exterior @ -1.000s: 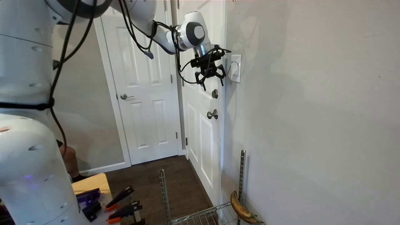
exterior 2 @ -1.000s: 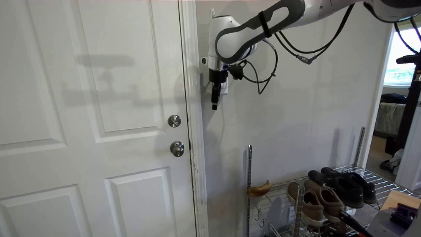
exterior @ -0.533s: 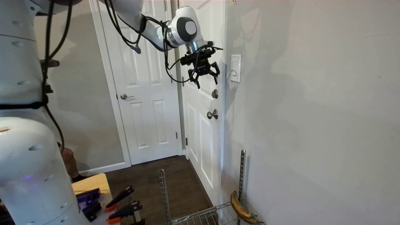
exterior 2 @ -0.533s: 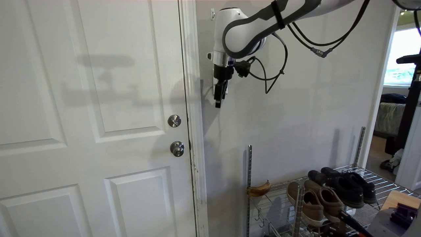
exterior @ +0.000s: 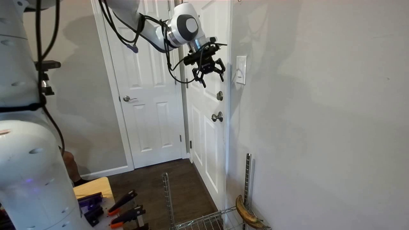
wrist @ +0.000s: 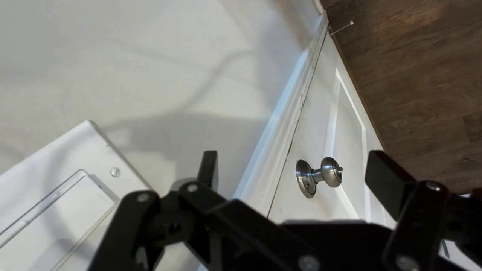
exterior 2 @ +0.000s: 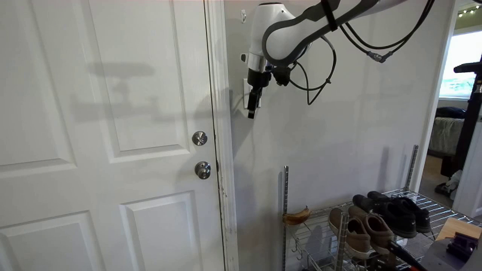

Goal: Flip the switch on the wall

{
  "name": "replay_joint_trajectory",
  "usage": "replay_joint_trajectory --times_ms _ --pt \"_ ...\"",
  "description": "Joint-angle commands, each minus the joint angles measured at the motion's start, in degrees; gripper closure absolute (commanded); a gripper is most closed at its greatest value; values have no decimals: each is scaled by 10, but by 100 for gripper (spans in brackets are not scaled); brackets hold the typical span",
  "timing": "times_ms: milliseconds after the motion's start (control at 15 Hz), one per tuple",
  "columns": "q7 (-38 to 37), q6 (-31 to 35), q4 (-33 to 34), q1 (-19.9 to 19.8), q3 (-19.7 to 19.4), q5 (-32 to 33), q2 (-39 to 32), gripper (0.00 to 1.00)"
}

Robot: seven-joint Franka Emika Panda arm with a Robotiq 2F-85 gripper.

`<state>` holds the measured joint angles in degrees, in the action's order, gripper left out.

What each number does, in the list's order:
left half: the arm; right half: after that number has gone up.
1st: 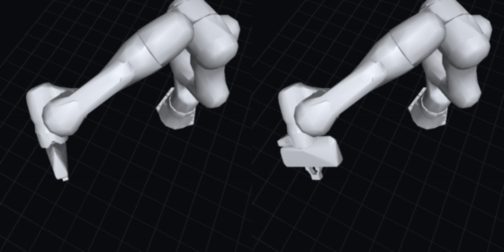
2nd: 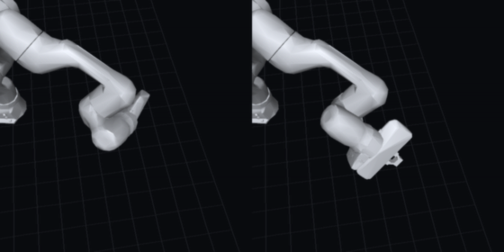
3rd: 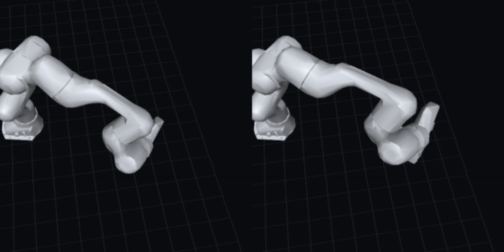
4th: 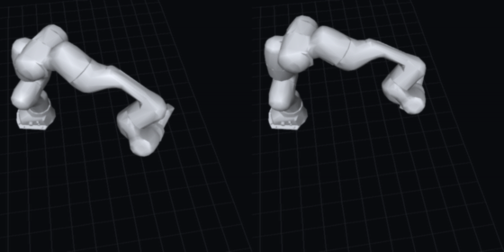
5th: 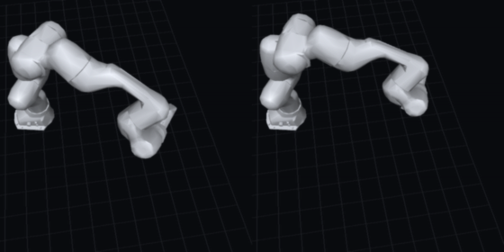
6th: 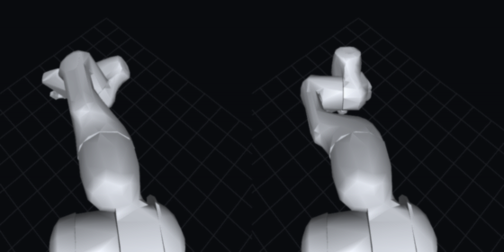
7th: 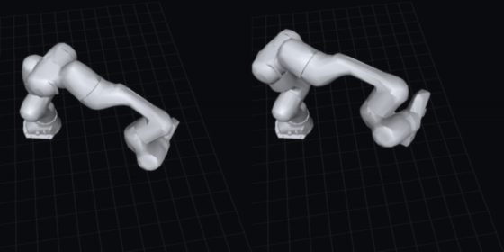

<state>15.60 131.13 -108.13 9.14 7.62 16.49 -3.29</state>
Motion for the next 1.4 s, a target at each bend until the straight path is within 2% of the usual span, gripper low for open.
replay_joint_trajectory --times_ms 0,400,667,933,1333 --pt "-17 19 -10 -4 -4 51 8 0" --pt "-2 17 18 -5 -10 99 -14 0" --pt "13 28 41 -9 -15 106 -40 0" --pt "-1 52 46 -13 -27 121 -54 0" --pt "-21 69 42 -6 -34 177 -50 0"
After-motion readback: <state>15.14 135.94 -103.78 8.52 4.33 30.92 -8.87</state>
